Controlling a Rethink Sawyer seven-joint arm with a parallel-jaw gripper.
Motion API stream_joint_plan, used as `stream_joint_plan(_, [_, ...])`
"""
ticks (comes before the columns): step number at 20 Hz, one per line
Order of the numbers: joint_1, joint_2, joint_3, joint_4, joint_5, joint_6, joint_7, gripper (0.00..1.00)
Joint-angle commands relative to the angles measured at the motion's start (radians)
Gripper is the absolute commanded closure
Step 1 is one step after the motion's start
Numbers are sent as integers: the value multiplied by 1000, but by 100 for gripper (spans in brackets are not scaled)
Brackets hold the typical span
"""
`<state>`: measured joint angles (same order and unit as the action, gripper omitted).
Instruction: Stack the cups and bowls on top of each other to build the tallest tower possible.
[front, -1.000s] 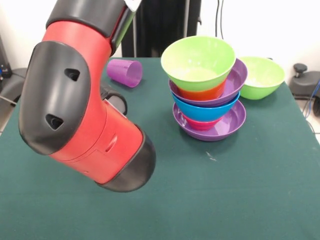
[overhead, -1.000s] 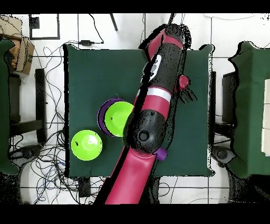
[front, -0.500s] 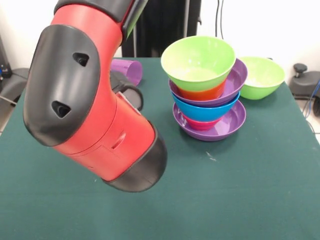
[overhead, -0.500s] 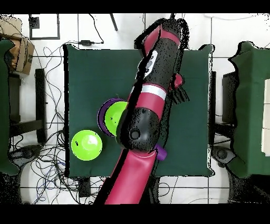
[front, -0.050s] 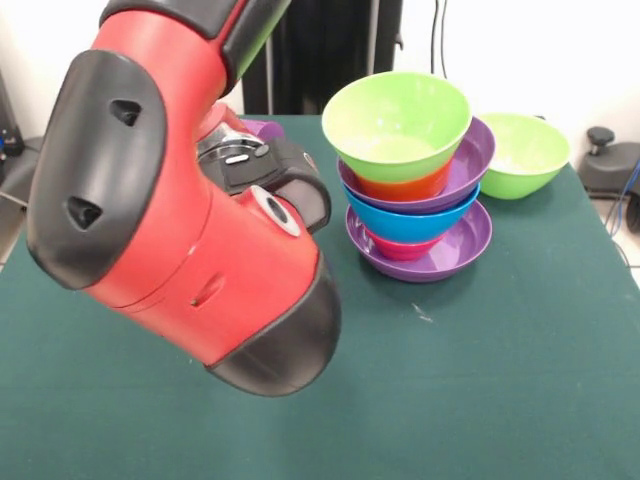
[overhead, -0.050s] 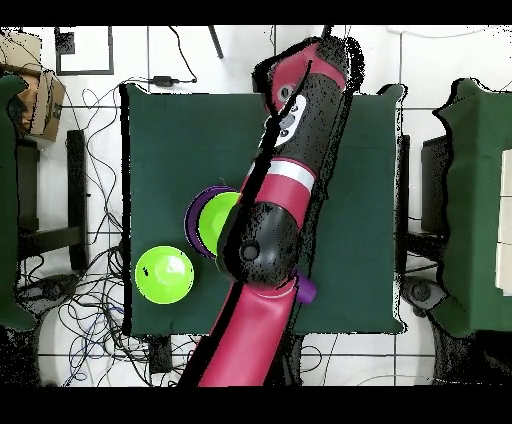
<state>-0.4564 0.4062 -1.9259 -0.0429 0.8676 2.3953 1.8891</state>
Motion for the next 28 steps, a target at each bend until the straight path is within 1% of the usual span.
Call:
stream_joint_plan(1, [-2, 50, -28, 62, 65, -25, 194, 0])
stream_joint_plan(3, [5, 65, -14, 74, 82, -58, 218, 0])
stream_joint_plan(5, [18, 75, 6, 89, 78, -66, 230, 0])
stream_joint_plan(8, [38, 80, 30, 111, 57, -61, 233, 0])
stream_joint_plan(12, [56, 92, 49, 135, 68, -58, 261, 0])
stream_joint_plan(13, [61, 95, 51, 143, 73, -33, 273, 0])
stream_joint_plan(14, [69, 97, 53, 157, 81, -17, 299, 0])
stream_joint_plan(15, [84, 108, 52, 200, 133, -5, 413, 0])
stream_joint_plan(16, [94, 115, 51, 224, 165, -3, 472, 0])
stream_joint_plan(17, [98, 127, 39, 247, 221, -6, 552, 0])
stream_joint_plan(20, [85, 132, 5, 235, 267, -9, 582, 0])
stream_joint_plan(22, [75, 132, -9, 222, 282, -8, 585, 0])
stream_joint_plan(28, [82, 131, 23, 215, 273, -17, 605, 0])
